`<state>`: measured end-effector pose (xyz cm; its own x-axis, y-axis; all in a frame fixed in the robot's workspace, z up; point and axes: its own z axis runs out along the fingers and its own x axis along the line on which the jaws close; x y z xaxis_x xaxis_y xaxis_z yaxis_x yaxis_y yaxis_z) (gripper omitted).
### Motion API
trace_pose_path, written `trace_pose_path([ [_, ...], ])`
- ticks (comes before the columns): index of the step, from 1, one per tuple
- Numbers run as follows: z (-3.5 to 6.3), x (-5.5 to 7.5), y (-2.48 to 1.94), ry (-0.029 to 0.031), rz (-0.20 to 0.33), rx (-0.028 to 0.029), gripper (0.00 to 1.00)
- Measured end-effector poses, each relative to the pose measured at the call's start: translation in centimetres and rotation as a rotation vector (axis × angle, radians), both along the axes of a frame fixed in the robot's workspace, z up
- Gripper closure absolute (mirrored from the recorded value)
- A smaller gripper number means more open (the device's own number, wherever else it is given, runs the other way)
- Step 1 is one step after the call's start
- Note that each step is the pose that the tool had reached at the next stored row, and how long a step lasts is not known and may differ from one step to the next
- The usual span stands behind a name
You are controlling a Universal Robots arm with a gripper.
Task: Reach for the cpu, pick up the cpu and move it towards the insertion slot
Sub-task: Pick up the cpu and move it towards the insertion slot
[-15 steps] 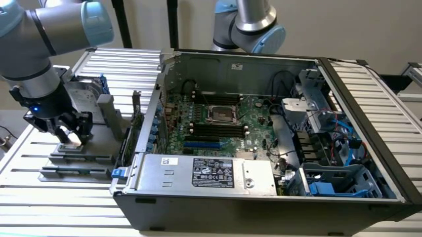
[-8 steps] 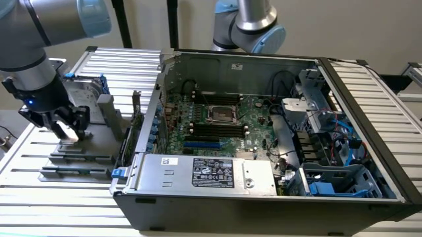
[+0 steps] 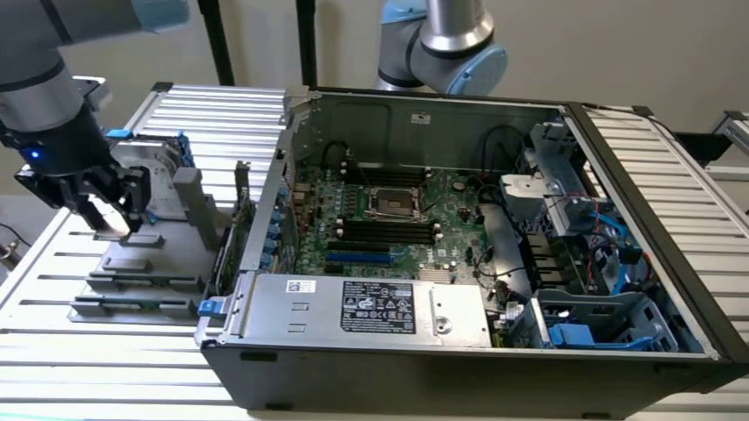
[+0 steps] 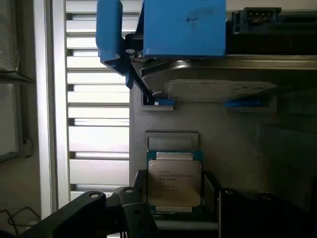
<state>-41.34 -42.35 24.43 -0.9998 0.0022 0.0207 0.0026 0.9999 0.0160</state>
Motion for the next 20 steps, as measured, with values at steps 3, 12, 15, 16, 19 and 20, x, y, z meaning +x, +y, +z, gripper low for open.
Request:
trace_pose_path([
  [3,1.38,0.1,-0.04,0.0001,0.000,0.0000,0.46],
  [12,5.47,0.9,-0.12,0.0000,0.000,0.0000,0.46],
  [15,6.83,1.6,-0.13,0.0000,0.000,0.0001,0.46],
  [16,7.27,2.0,-0.14,0.0000,0.001,0.0010,0.46],
  [19,8.65,3.2,-0.19,0.0002,0.002,0.0064,0.46],
  [20,9.10,3.6,-0.20,0.0001,0.003,0.0084,0.46],
])
